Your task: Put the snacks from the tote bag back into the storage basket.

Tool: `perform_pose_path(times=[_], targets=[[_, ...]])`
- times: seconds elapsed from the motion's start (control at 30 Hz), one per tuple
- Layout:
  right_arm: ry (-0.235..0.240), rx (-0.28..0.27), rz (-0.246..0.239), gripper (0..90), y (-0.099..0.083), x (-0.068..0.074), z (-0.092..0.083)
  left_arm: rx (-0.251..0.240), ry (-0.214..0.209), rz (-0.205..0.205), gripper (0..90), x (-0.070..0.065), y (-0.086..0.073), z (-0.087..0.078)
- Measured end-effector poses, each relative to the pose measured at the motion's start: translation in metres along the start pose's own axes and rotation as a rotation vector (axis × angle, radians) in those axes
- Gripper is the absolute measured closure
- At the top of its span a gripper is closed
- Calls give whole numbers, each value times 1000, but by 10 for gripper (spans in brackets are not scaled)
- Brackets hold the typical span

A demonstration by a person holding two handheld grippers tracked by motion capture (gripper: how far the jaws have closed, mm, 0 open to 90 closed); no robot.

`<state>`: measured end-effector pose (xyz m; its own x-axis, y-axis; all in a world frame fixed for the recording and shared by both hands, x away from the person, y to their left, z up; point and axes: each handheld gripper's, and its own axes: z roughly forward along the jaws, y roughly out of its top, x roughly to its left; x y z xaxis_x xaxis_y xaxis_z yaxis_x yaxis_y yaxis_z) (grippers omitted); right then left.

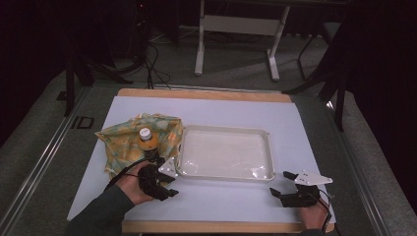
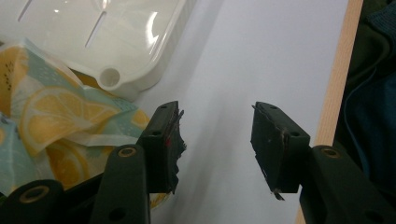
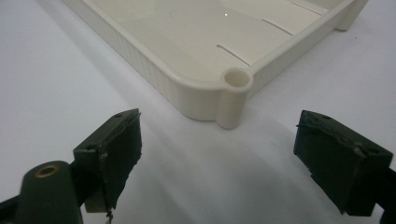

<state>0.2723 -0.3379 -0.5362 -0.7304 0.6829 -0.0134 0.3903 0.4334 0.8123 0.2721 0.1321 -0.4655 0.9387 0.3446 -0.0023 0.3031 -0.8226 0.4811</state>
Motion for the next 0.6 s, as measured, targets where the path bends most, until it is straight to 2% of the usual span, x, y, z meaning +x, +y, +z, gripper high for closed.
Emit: perform_pose_path(times=[0.13, 0.3, 0.6], targets=[[2, 5, -6, 148, 0, 1, 0, 12, -14, -7, 548, 4, 3, -1], [6, 3, -5, 148, 0, 0, 0, 35, -21, 8, 555, 7, 8, -2], [13, 8, -12, 149, 0, 1, 1, 59, -9, 34, 565, 10, 19, -5]])
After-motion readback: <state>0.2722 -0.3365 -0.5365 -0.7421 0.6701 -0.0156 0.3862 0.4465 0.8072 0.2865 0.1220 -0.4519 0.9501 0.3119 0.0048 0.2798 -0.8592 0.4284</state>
